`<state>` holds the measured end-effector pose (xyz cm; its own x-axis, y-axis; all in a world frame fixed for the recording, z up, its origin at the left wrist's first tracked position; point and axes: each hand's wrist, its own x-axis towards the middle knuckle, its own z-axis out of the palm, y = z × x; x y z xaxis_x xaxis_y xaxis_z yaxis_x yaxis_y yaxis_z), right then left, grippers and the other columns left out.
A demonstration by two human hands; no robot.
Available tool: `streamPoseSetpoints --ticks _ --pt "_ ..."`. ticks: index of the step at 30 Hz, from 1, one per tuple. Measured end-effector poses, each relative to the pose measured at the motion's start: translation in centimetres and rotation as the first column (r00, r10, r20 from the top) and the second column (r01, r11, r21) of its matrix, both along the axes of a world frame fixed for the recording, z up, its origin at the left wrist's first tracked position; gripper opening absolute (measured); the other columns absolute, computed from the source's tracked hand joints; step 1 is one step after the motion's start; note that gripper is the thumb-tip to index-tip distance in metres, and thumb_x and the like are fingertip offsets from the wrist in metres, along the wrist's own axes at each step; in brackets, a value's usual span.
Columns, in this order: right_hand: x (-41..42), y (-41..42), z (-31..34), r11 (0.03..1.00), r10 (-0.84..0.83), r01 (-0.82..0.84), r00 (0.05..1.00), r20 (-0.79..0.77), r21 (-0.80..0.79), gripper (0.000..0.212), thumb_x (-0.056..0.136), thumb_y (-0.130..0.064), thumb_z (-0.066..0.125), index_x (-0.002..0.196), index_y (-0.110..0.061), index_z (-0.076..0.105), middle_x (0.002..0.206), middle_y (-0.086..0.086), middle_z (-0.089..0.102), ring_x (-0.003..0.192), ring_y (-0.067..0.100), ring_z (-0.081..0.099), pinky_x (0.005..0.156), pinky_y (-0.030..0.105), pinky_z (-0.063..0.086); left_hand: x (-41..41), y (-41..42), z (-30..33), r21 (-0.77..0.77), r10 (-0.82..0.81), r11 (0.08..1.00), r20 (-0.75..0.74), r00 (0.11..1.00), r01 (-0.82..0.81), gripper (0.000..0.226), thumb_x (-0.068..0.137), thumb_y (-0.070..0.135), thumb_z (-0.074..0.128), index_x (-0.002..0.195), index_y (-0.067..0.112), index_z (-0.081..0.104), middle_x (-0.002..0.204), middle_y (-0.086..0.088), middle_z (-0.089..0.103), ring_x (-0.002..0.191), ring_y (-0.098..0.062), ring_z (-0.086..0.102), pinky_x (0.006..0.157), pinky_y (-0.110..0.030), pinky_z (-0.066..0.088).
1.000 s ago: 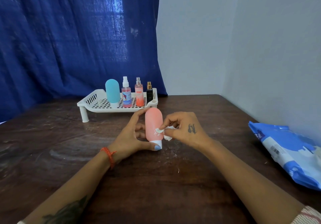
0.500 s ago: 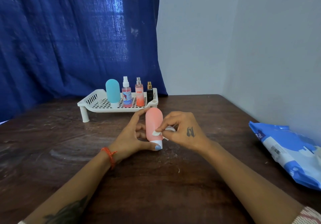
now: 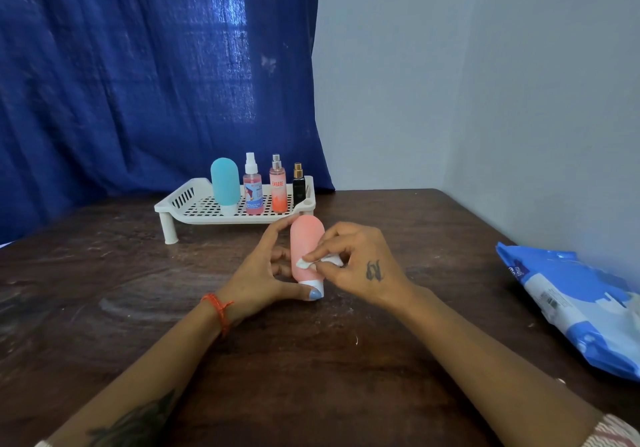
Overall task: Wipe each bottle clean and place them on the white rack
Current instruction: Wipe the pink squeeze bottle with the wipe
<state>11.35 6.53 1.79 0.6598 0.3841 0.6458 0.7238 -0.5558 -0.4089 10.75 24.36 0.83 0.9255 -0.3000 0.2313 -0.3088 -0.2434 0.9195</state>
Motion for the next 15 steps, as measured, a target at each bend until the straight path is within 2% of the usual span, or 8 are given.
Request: streamPoseSetpoints --ticks 3,9,12,15 --pt "-0.12 -0.20 0.41 0.996 0.052 -0.057 0.996 -0.076 -0.063 0.017 0.073 -0.008 0.074 0.088 -0.017 0.076 0.088 -0.002 0.067 0.081 0.006 0.058 0.070 0.020 0.050 0.08 0.01 0.00 0.015 0.011 1.000 -0.003 1.000 -0.011 0.103 0.058 0.006 0.085 0.131 0.050 0.027 0.113 -0.006 0.061 0.094 -0.016 0.068 0.077 -0.028 0.057" --pt "-0.09 -0.81 0.90 0.996 0.034 -0.047 0.987 -0.159 -0.080 0.016 0.070 -0.001 0.071 0.079 -0.013 0.077 0.085 -0.001 0.070 0.076 0.000 0.057 0.070 0.013 0.047 0.05 0.00 -0.04 0.053 0.028 0.998 0.009 1.000 -0.028 0.108 0.056 0.009 0.086 0.136 0.048 0.024 0.115 -0.005 0.058 0.095 -0.018 0.067 0.079 -0.029 0.057" --pt "0.31 -0.71 0.49 0.997 -0.078 0.079 0.995 -0.062 0.021 0.017 0.072 -0.002 0.072 0.082 -0.015 0.077 0.086 0.000 0.070 0.073 -0.001 0.055 0.066 0.010 0.044 0.12 -0.02 -0.02 0.058 0.028 0.998 0.007 1.000 -0.029 0.108 0.056 0.010 0.086 0.135 0.049 0.024 0.116 -0.006 0.058 0.096 -0.020 0.067 0.079 -0.030 0.057" --pt "0.64 -0.56 0.31 0.974 -0.176 0.167 0.983 0.052 0.152 0.022 0.079 -0.011 0.072 0.099 -0.018 0.074 0.095 -0.002 0.065 0.082 0.005 0.057 0.067 0.008 0.043 0.07 -0.01 -0.06 0.056 0.016 0.998 0.012 1.000 -0.016 0.106 0.057 0.009 0.086 0.134 0.050 0.025 0.116 -0.007 0.058 0.096 -0.020 0.066 0.077 -0.029 0.057"
